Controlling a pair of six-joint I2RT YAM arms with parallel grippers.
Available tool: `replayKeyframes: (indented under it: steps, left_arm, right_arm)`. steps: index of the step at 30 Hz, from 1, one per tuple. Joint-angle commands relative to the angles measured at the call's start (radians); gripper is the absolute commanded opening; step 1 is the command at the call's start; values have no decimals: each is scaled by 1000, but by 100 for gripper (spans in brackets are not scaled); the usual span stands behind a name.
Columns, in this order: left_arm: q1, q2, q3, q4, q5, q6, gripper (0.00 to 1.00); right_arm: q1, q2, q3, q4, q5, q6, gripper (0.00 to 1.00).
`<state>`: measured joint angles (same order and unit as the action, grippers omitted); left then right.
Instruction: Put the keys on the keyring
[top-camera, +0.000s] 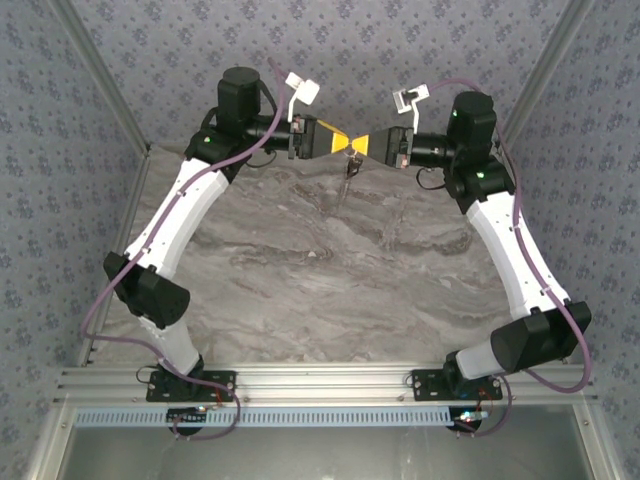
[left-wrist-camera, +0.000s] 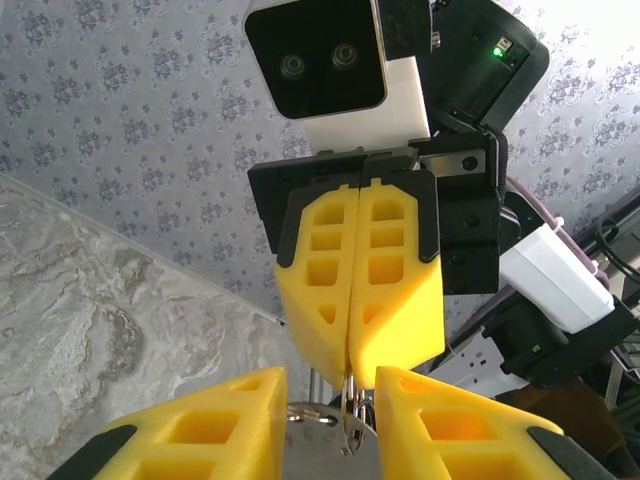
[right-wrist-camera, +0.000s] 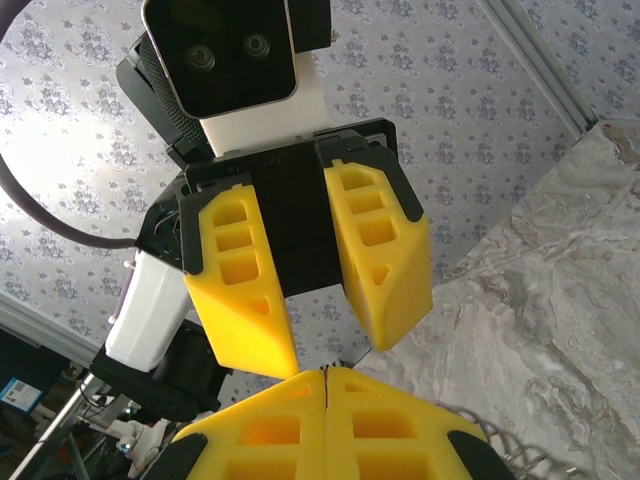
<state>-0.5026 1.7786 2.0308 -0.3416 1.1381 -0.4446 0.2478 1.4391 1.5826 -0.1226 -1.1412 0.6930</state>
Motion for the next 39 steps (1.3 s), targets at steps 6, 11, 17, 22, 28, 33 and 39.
replayKeyframes:
  steps: [6, 11, 17, 22, 28, 33, 39]
  left_arm:
    - [-11, 12, 40, -4, 39, 19, 27]
    - [-12, 8, 40, -14, 40, 29, 26]
    - [-11, 8, 40, -12, 58, 25, 23]
    - [-14, 7, 35, -12, 60, 26, 24]
    - [-22, 8, 41, 0, 57, 20, 20]
    - [-26, 13, 46, 6, 61, 17, 12]
    - [-26, 7, 44, 22, 45, 15, 0]
  right_arm:
    - [4, 2, -9, 70, 1, 33, 0]
    - [1, 3, -16, 92, 9, 49, 0]
    - [-4, 4, -24, 119, 15, 69, 0]
    - [-4, 4, -30, 144, 16, 87, 0]
    - [-3, 3, -36, 166, 18, 104, 0]
    - [-2, 4, -39, 182, 19, 117, 0]
    - [-5, 4, -38, 186, 21, 124, 0]
